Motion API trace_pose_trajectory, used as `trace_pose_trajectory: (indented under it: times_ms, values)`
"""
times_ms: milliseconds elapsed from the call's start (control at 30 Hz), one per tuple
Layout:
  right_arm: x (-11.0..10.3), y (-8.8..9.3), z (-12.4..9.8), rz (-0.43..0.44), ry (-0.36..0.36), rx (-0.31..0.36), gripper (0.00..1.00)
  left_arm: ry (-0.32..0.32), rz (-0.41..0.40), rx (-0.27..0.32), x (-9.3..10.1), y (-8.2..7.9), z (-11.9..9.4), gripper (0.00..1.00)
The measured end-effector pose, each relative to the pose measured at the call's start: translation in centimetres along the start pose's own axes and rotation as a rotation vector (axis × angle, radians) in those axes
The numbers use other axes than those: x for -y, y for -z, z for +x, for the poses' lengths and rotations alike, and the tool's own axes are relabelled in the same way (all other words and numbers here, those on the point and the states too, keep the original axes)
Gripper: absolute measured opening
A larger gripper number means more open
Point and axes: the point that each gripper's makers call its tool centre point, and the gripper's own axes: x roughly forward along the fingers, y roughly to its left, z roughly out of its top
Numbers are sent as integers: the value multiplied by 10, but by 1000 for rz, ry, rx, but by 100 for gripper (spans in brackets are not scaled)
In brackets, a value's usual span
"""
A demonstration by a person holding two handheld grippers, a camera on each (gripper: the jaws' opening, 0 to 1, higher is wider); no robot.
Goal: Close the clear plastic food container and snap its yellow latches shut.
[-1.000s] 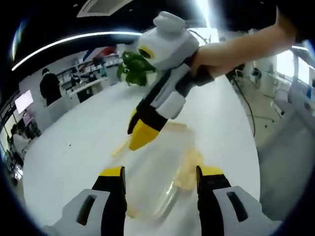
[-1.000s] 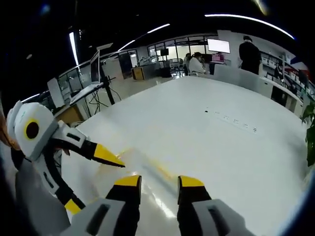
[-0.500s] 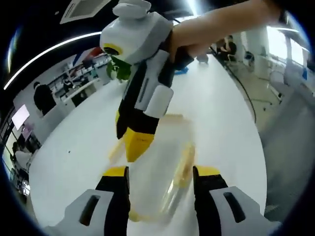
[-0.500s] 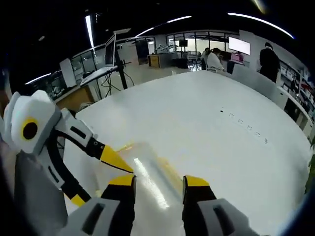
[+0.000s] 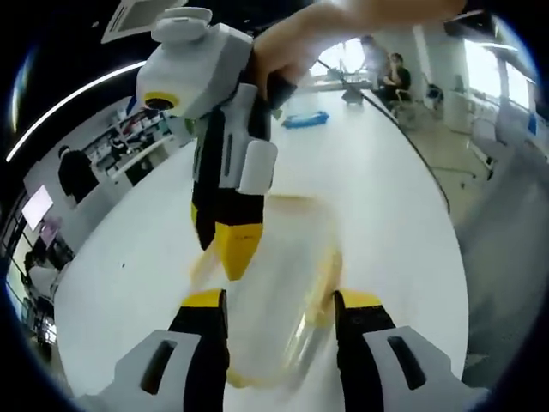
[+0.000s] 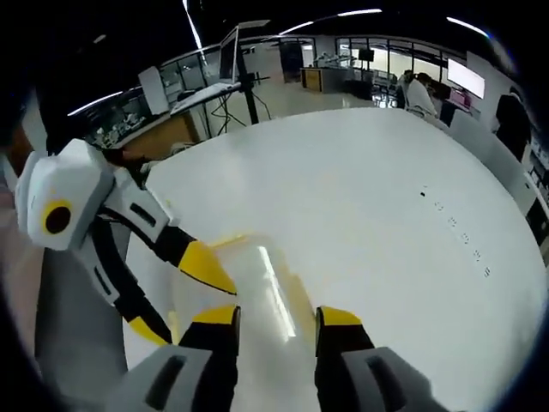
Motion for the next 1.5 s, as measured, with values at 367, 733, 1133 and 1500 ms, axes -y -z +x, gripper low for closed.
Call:
trace_pose_trajectory:
  times_ms: [367, 733, 1133, 1500]
  values:
    - [-1, 1, 4, -23, -59, -100, 32, 16, -2, -30, 0, 0, 2, 45]
    - [-1, 3, 8, 8, -156, -235, 32, 9, -13, -50, 0, 1, 3, 45]
    - [-3, 3, 12, 19, -246, -338, 33, 6, -26, -52, 0, 0, 4, 45]
    - [-4, 8, 9, 76, -325, -363, 31, 12, -23, -45, 0, 0, 5, 45]
